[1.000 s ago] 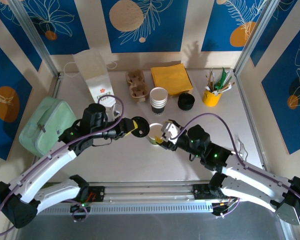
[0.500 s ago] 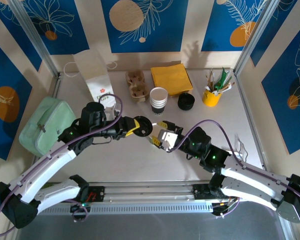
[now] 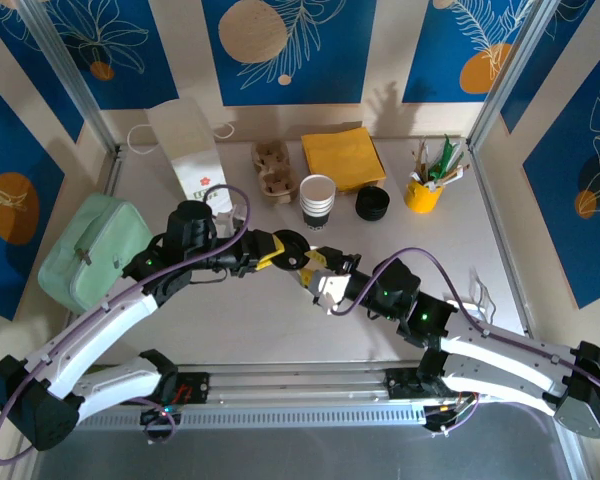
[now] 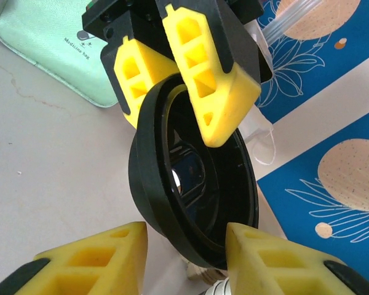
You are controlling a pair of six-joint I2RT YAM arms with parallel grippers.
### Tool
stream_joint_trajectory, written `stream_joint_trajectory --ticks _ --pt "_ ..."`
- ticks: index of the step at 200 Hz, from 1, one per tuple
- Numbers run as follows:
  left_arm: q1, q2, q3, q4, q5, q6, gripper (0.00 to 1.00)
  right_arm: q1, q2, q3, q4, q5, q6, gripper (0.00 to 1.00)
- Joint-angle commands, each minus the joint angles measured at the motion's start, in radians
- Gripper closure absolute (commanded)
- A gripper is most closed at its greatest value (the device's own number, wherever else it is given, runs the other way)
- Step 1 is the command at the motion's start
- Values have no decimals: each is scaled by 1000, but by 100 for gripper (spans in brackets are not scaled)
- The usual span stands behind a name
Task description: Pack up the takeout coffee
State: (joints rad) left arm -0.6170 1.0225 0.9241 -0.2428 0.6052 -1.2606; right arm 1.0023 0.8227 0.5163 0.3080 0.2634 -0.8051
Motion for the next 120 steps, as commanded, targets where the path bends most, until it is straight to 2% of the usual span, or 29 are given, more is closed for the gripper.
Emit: stream_joint_trajectory --ticks 1,38,63,120 --pt "8 2 7 39 36 -12 83 12 13 23 42 26 -34 63" --pt "8 1 1 41 41 -13 83 16 36 43 43 39 -44 66" --pt "8 0 -4 37 41 -8 82 24 53 54 38 55 -57 73" --pt "14 -5 -37 88 50 -25 81 42 46 65 -6 71 -61 76"
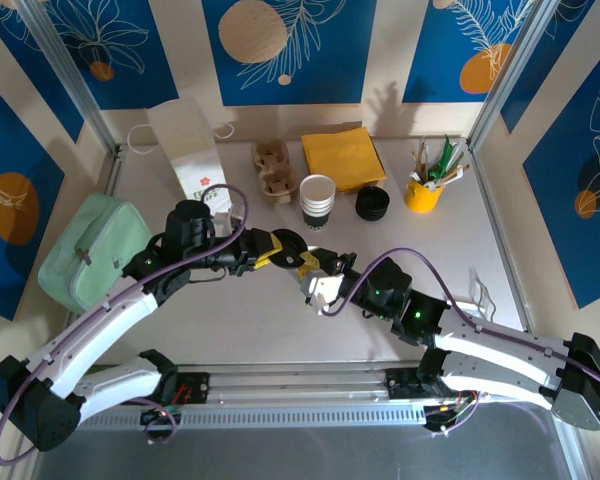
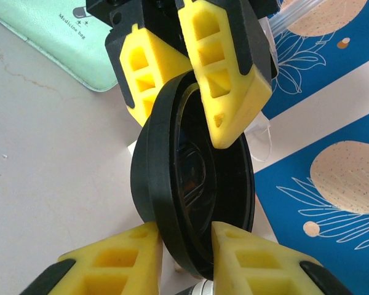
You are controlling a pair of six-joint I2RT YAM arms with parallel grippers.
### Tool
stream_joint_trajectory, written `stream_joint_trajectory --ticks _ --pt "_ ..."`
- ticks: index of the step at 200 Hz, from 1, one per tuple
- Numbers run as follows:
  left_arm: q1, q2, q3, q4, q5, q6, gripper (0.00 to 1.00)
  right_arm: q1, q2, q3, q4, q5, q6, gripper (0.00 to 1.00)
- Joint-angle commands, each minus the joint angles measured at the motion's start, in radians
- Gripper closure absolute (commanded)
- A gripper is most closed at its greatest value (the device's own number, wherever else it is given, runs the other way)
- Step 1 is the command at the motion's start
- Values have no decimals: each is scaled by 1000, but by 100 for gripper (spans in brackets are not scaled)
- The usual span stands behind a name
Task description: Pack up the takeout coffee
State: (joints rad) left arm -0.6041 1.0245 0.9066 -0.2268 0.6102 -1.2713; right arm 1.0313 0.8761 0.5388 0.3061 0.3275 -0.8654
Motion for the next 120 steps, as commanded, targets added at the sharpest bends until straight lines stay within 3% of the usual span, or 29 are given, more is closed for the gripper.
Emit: stream_joint_trajectory --ticks 1,31,66,120 --pt "1 -7 -19 73 46 -14 81 14 -8 42 -6 7 0 77" --pt "14 -11 -26 75 48 -16 81 16 -19 56 -38 6 24 78" --pt "18 -21 -34 80 50 -23 81 21 -22 53 -36 16 24 70" --pt "20 -34 -52 86 50 -27 81 26 -16 57 -14 30 25 74"
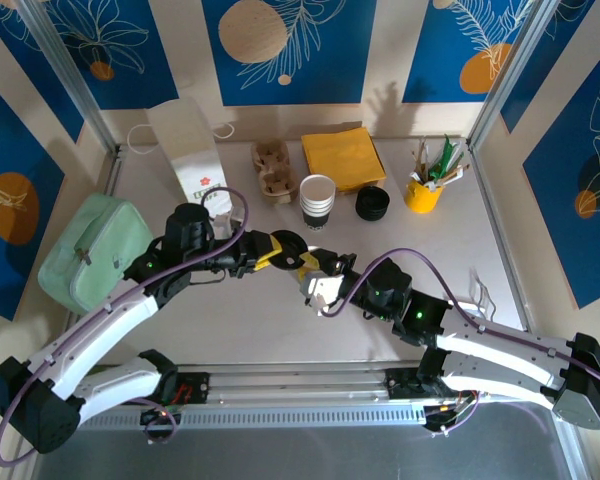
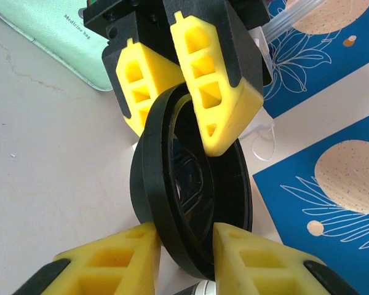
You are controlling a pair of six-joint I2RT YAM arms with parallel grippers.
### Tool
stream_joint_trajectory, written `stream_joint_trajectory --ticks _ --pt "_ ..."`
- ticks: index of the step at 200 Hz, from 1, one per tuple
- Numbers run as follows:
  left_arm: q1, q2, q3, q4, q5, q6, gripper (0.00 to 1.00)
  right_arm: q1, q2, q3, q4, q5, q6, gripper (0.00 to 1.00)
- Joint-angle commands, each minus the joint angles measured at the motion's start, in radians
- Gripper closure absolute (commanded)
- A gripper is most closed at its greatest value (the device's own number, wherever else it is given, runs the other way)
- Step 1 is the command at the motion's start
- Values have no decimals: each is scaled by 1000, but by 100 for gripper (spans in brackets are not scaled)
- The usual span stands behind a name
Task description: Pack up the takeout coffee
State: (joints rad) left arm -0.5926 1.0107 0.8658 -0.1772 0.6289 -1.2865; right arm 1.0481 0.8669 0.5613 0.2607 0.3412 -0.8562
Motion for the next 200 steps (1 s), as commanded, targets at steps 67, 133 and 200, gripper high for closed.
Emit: stream_joint_trajectory --ticks 67,133,200 --pt "13 -38 -13 40 34 -16 62 18 11 43 13 31 24 93" --pt "64 -144 8 -88 -89 73 30 9 13 94 -157 -17 153 100" --pt "83 -212 103 -375 -302 276 25 -55 18 207 -352 -53 455 100"
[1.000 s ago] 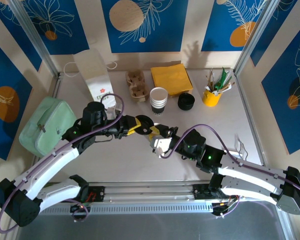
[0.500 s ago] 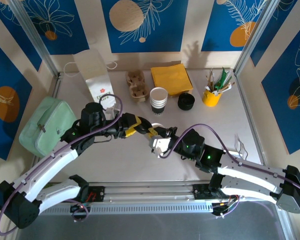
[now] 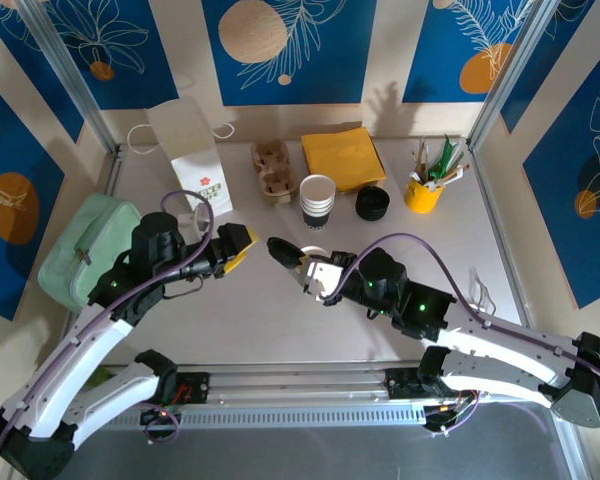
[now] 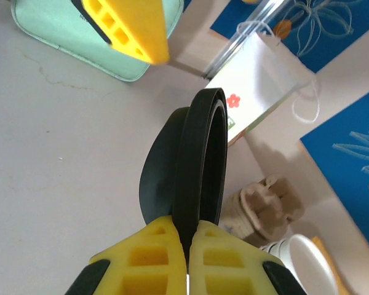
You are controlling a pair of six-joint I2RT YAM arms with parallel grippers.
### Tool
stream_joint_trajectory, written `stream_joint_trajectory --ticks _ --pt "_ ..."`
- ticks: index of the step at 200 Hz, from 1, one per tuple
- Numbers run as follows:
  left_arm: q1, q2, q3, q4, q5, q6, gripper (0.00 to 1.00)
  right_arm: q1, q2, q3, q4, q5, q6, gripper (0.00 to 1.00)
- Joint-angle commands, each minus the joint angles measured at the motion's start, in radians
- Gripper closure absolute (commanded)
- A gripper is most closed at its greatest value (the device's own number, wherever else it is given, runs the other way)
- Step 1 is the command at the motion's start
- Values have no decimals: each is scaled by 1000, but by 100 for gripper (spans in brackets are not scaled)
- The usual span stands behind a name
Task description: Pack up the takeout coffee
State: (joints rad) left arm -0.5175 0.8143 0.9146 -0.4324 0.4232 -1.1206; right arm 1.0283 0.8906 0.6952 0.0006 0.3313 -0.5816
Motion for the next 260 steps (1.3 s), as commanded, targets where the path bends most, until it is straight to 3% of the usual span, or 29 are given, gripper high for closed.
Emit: stream_joint_trajectory --ticks 1,49,109,182,260 --pt "8 -15 54 -122 -98 113 25 -38 -6 75 -97 -44 188 100" --pt "8 -6 45 -137 -120 148 25 -182 70 271 -335 -191 526 100" --pt "8 2 17 -135 -120 148 25 -356 109 407 -508 -418 933 100" --pt "8 14 -5 -117 -116 142 25 -614 68 322 -509 -758 1302 100" --pt "10 39 -14 -94 -101 129 26 -727 82 156 -374 -960 1463 100"
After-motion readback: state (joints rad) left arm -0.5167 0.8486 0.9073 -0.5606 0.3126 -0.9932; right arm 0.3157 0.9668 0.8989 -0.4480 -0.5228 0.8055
